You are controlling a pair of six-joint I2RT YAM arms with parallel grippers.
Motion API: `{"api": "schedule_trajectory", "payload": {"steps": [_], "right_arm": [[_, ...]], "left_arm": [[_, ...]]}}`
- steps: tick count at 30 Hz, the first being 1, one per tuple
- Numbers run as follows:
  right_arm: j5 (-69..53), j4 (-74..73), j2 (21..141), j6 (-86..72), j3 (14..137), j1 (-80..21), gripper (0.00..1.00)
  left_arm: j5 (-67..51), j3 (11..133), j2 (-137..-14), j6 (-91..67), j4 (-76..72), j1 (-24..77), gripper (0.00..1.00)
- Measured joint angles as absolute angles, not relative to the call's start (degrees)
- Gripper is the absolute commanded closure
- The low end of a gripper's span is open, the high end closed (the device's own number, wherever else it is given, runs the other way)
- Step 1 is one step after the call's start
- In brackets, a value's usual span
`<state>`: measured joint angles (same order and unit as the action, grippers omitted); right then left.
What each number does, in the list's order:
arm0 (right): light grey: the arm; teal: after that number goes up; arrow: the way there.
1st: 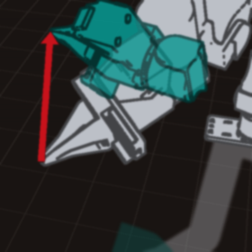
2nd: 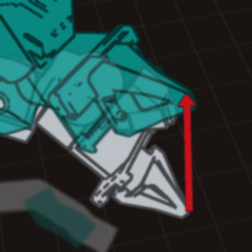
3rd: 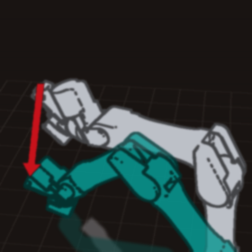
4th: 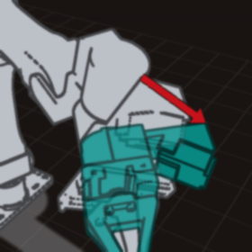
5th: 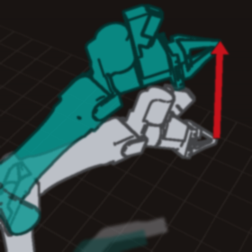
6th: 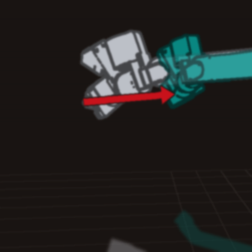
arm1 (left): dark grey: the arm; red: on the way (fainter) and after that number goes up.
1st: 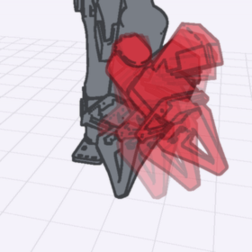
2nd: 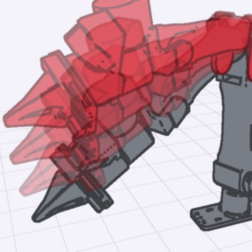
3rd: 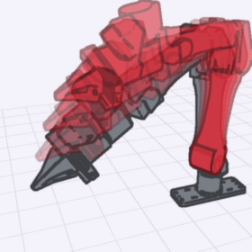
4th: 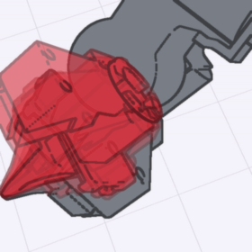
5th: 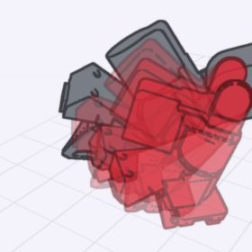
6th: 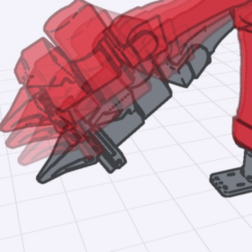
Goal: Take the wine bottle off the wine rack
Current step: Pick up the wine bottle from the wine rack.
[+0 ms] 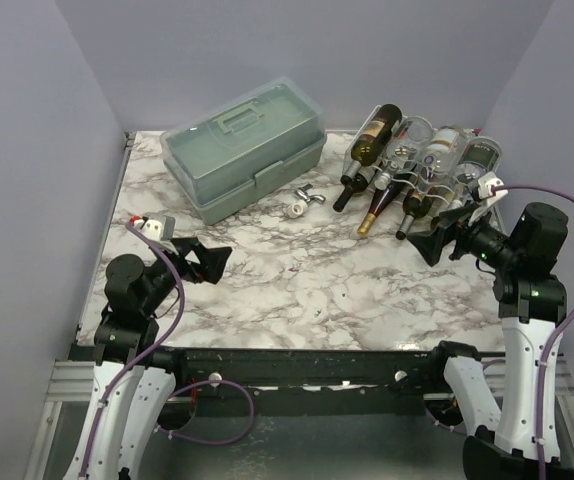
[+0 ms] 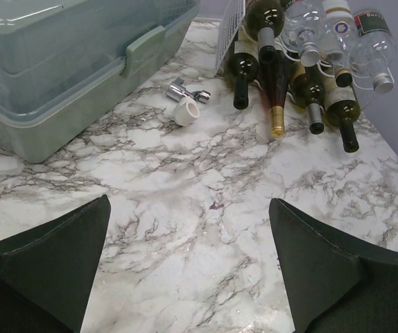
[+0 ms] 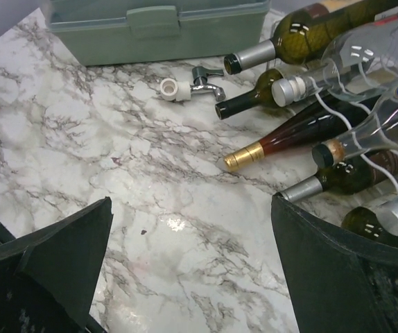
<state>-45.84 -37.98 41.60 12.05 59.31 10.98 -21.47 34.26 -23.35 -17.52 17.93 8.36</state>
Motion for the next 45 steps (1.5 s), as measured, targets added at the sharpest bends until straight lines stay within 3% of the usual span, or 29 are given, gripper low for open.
{"api": "schedule_trajectory", "payload": {"steps": [45], "right_arm": [[-50.13, -27.31, 40.82, -8.71, 53.06, 23.27, 0.00]], "left_arm": [[-21.47, 33.36, -20.14, -16.93, 16.73, 8.36, 0.01]]}}
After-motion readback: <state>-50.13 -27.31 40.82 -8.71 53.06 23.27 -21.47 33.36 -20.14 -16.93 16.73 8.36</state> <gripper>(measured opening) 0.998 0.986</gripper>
